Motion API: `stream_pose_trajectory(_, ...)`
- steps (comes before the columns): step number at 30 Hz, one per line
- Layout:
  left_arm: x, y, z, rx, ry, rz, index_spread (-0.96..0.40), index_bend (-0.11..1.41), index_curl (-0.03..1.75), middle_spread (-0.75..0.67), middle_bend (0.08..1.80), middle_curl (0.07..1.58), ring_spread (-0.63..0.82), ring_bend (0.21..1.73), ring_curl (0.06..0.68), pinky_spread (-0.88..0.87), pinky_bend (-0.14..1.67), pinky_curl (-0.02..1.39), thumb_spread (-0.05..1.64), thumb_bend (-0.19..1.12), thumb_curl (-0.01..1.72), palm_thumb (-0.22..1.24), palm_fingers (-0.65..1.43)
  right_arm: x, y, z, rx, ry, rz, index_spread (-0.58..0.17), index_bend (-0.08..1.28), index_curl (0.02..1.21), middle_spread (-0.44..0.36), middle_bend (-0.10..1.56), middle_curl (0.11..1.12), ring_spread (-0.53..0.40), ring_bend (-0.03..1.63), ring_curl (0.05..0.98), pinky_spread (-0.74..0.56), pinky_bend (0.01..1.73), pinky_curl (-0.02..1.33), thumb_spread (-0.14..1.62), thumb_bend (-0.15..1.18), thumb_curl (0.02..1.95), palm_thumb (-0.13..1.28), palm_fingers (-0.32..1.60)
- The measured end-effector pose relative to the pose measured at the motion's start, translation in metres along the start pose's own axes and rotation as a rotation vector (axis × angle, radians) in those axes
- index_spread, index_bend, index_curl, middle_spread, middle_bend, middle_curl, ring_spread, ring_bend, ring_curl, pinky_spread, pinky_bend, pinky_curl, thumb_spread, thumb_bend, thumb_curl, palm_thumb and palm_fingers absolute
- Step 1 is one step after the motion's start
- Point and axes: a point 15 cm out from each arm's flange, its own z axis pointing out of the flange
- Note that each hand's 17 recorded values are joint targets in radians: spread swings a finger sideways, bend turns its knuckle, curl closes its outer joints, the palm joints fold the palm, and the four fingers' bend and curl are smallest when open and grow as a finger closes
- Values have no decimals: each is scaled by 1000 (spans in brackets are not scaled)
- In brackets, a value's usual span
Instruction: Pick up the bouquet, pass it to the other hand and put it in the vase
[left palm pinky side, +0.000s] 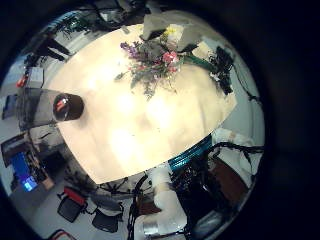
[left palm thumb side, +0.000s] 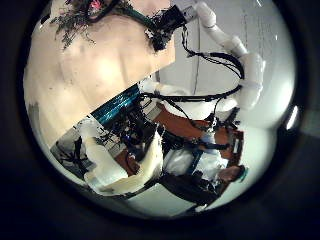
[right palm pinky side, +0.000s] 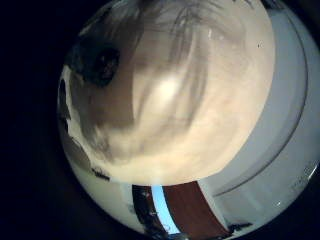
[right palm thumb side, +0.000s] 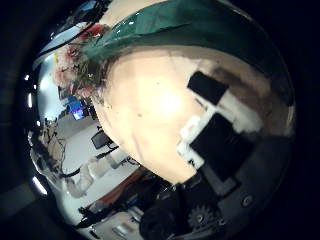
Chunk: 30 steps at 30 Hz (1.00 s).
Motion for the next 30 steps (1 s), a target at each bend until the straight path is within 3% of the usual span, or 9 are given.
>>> stream_pose_trajectory(4,1,1,0,-2,4,0,33,152,273,495,190,298,629,513,206,617,243,318,1106,-22,301,297,-26,7,1,-1,-10,42,5,-387,304,473,-227,703,656,-266,1055,440,-336,873,236,979,-12,460,842,1059)
stream_pose_trajectory(8,5,2,-2,6,11,6,33,153,272,495,192,298,629,512,206,617,241,318,1106,-22,301,297,-24,18,-8,-9,33,98,15,-425,556,624,-239,821,744,-261,1112,499,-384,1020,318,952,-10,480,897,1240)
stream_pose_trajectory(13,8,1,-3,16,19,11,33,155,274,494,191,299,630,510,206,617,239,319,1110,-21,301,298,-22,23,-10,-14,48,121,26,-417,812,782,-239,989,846,-250,1222,565,-332,1233,425,927,29,534,1033,1253)
stream_pose_trajectory(17,13,-2,-7,28,29,20,33,156,275,494,190,300,630,509,206,617,238,319,1116,-20,302,302,-22,41,-25,-34,179,151,44,-378,959,864,-224,1116,900,-238,1298,616,-280,1333,490,918,80,606,1145,1217)
stream_pose_trajectory(23,11,0,-16,53,26,16,34,156,278,494,191,299,629,509,206,617,235,319,1120,-21,302,303,-19,47,2,-78,312,186,73,-319,1076,913,-197,1221,924,-226,1364,669,-225,1400,559,890,97,695,1199,1164)
stream_pose_trajectory(30,2,0,-28,97,68,5,39,157,279,489,194,303,627,509,207,616,234,318,1122,-21,301,305,-13,2,23,-147,488,114,3,-269,1131,913,-164,1277,913,-210,1403,699,-199,1398,612,860,78,783,1189,1153)
